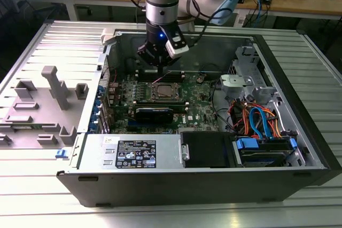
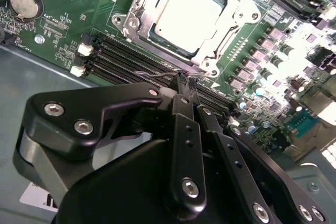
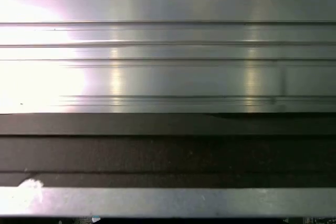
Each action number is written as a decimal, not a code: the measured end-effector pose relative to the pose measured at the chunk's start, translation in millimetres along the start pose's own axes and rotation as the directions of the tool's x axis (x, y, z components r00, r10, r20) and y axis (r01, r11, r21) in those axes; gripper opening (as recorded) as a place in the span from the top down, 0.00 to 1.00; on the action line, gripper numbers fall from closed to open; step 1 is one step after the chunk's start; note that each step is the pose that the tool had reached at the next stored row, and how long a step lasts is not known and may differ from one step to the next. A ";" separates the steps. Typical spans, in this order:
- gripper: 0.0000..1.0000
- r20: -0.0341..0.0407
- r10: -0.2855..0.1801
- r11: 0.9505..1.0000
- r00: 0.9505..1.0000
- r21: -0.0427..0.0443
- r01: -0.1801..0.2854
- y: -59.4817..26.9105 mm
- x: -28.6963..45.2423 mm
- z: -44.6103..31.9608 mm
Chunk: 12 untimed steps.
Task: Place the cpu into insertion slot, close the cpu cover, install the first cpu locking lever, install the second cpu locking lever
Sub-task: 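Install the first cpu locking lever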
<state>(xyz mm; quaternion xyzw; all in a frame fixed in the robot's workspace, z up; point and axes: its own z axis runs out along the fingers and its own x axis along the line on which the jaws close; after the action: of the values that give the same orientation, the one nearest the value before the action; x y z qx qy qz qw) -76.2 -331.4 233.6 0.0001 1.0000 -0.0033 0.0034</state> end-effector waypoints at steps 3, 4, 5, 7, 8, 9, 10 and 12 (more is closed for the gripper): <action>0.89 0.000 0.000 1.000 1.000 0.000 0.000 1.1 -1.6 1.1; 0.89 0.000 0.000 1.000 1.000 0.000 0.000 1.5 -2.2 1.3; 0.89 0.000 0.000 1.000 1.000 0.000 0.000 1.8 -3.0 1.5; 0.89 0.000 0.000 1.000 1.000 0.000 0.000 2.4 -4.9 1.6; 0.89 0.000 0.000 1.000 1.000 0.000 0.000 2.6 -5.6 1.6; 0.89 0.000 0.000 1.000 1.000 0.000 0.000 2.8 -6.5 1.7; 0.89 0.000 0.000 1.000 1.000 0.000 0.000 3.1 -7.8 1.7; 0.89 0.000 0.000 1.000 1.000 0.000 0.000 3.8 -10.0 2.0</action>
<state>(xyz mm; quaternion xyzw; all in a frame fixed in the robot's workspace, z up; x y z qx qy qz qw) -66.2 -327.7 231.6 0.0000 1.0000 -0.0033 0.0034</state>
